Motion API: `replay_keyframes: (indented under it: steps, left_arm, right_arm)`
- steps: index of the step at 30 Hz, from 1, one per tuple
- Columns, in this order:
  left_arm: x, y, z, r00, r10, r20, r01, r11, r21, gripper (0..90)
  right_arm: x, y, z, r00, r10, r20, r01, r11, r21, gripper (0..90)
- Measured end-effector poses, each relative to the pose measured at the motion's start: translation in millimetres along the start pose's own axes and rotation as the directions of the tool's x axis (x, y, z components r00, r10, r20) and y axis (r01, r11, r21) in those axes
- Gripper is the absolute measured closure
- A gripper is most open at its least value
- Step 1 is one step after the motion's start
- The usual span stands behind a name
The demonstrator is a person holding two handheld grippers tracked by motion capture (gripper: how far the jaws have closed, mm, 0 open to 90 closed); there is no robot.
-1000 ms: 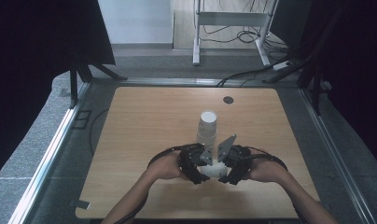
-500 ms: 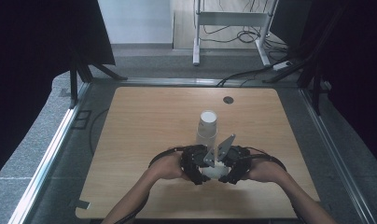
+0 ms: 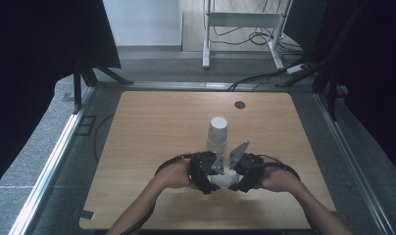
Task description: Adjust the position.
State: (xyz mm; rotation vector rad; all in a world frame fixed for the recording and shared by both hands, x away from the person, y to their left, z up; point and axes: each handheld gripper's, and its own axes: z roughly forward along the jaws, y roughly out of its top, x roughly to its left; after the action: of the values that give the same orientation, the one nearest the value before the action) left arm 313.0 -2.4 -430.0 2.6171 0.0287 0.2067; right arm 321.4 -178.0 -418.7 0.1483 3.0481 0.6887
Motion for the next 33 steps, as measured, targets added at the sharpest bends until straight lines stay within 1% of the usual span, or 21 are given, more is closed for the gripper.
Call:
replay_keyframes:
  steps: [4,8,11,15,18,20,24,30,33]
  left_arm:
    - [1.7,-1.4,-3.6,0.9994,-0.032,0.014,0.033,0.9986,-0.042,21.1]
    - [3.4,-3.2,-7.4,0.9981,-0.057,0.026,0.059,0.9946,-0.085,19.3]
    - [4.4,-4.8,-10.8,0.9968,-0.069,0.039,0.073,0.9898,-0.122,18.2]
    - [5.3,-7.3,-15.0,0.9953,-0.083,0.049,0.091,0.9805,-0.175,17.1]
    - [6.0,-9.2,-17.9,0.9944,-0.092,0.051,0.101,0.974,-0.203,16.7]
    - [6.4,-10.7,-19.3,0.9934,-0.101,0.055,0.11,0.9684,-0.224,16.7]
    - [6.8,-13.5,-21.5,0.9924,-0.109,0.057,0.12,0.9602,-0.252,16.7]
    - [7.0,-16.8,-23.3,0.9916,-0.115,0.059,0.127,0.9514,-0.28,16.8]
    - [7.0,-18.5,-23.8,0.9909,-0.117,0.066,0.132,0.9457,-0.297,17.1]
  right_arm:
    - [-0.3,-2.2,-3.0,1.0,0.003,-0.007,-0.004,0.999,-0.042,36.5]
    - [-0.1,-4.8,-7.0,0.9999,0.01,-0.006,-0.011,0.996,-0.087,36.4]
    - [0.5,-7.0,-10.8,0.9997,0.022,-0.008,-0.023,0.993,-0.12,36.4]
    - [0.4,-10.6,-14.6,0.9996,0.028,-0.004,-0.028,0.987,-0.161,36.4]
    - [0.5,-13.4,-16.0,0.9995,0.031,-0.004,-0.031,0.982,-0.188,36.4]
    - [0.3,-16.0,-16.7,0.9994,0.036,-0.001,-0.035,0.978,-0.208,36.4]
    - [0.0,-21.3,-16.7,0.9993,0.038,-0.002,-0.037,0.967,-0.251,36.3]
    - [1.1,-29.1,-15.0,0.9994,0.033,-0.005,-0.033,0.949,-0.314,36.3]
    - [1.3,-32.5,-13.8,0.9994,0.034,-0.005,-0.034,0.939,-0.341,36.3]
